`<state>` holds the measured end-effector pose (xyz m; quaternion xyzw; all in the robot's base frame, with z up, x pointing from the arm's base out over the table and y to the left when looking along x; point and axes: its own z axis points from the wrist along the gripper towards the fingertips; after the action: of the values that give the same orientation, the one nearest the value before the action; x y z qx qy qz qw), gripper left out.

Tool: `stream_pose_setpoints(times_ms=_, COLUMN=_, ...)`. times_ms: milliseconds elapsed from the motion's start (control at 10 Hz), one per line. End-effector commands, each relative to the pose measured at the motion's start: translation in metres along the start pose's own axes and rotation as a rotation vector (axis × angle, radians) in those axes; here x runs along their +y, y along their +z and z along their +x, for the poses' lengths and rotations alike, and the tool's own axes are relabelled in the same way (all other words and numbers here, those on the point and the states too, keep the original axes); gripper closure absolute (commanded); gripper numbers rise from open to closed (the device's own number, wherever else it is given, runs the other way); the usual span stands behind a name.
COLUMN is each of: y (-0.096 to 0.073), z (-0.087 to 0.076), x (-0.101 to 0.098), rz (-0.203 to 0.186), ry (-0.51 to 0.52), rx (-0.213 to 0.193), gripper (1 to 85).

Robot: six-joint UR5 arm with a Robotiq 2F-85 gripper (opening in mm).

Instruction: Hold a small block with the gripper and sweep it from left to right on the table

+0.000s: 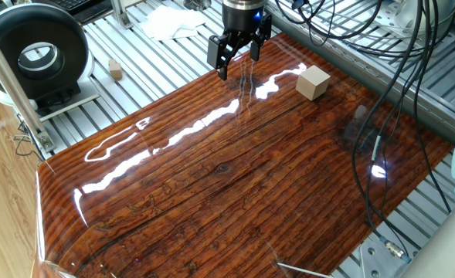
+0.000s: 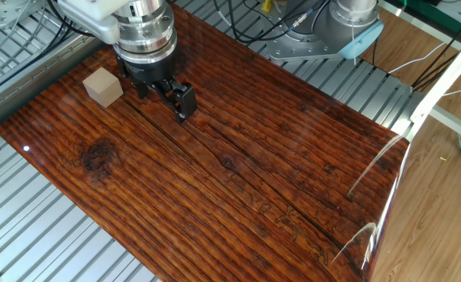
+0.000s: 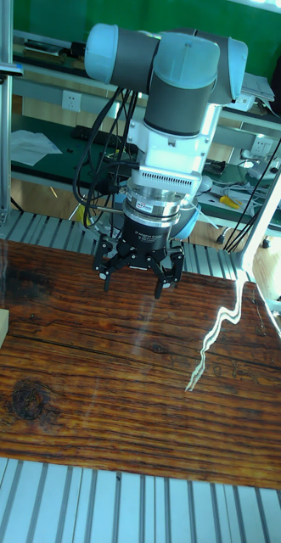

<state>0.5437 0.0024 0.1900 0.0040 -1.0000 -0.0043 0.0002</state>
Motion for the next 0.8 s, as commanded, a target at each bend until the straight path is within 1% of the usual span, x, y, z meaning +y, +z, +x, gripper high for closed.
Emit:
stream_pose_setpoints(times_ms=0, y=-0.0114, z=-0.0759, x=-0.0044, rz=-0.011, ry=0.246, rx=-0.298, gripper=84.7)
stream_pose_setpoints(times_ms=500, y=-0.0096, z=-0.0755, x=-0.0055, rz=-0.011, ry=0.246, rx=-0.298, gripper=84.7)
stream_pose_setpoints(times_ms=600, y=-0.0073, z=-0.0728, x=-0.0059, rz=-0.009, ry=0.239, rx=-0.289, gripper=84.7)
stream_pose_setpoints(times_ms=700, y=-0.003, z=-0.0661, x=-0.0074, rz=-0.004, ry=0.226, rx=-0.266, gripper=84.7)
